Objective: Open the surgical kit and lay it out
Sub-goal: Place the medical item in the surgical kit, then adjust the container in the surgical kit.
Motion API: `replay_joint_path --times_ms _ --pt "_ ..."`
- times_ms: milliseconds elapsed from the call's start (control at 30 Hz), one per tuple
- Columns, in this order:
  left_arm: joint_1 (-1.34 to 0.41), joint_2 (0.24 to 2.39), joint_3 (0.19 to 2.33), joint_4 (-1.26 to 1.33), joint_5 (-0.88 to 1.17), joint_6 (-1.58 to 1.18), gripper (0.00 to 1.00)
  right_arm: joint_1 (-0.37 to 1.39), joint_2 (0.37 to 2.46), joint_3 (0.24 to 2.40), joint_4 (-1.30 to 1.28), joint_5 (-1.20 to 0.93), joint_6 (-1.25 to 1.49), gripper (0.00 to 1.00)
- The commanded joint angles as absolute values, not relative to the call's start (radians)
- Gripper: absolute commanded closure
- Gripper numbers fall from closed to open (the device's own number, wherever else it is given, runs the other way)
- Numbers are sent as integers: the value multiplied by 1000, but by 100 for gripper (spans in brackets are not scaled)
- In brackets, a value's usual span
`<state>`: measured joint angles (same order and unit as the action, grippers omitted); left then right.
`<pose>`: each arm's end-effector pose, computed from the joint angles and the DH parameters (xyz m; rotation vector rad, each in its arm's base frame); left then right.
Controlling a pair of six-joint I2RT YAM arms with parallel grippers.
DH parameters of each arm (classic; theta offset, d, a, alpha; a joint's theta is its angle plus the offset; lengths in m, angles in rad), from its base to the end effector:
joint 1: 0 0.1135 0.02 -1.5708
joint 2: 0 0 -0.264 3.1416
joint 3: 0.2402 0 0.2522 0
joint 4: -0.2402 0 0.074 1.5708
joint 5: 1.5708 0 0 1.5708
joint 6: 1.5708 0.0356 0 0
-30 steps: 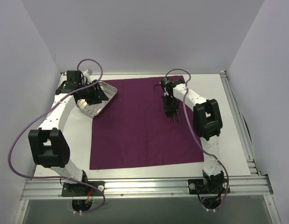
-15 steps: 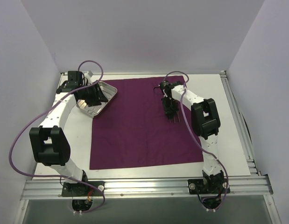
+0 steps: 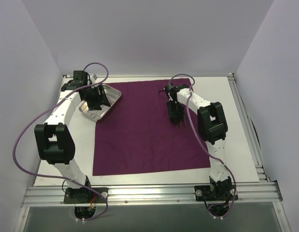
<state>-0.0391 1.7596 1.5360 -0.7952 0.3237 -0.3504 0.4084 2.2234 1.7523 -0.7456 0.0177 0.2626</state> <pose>0.3775 -0.0261 0.2852 -0.2850 2.5944 -0.5606 0.4259 0.1836 0.1627 -0.1994 2.7909 0.1414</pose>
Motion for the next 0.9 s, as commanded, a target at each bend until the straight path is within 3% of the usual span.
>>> replay_joint_path --times_ms 0,300,467,867 --pt "-51 1779 1609 -845 267 -310 35 417 2238 1792 -802 44 259 70" --pt "-109 1867 1678 -899 184 -267 34 419 2186 1887 -853 35 256 61" --pt "-164 1937 1752 -934 30 -197 33 407 2137 1931 -871 11 244 59" --pt "-195 2140 1933 -950 -172 -55 32 376 1990 1790 -839 -52 222 57"
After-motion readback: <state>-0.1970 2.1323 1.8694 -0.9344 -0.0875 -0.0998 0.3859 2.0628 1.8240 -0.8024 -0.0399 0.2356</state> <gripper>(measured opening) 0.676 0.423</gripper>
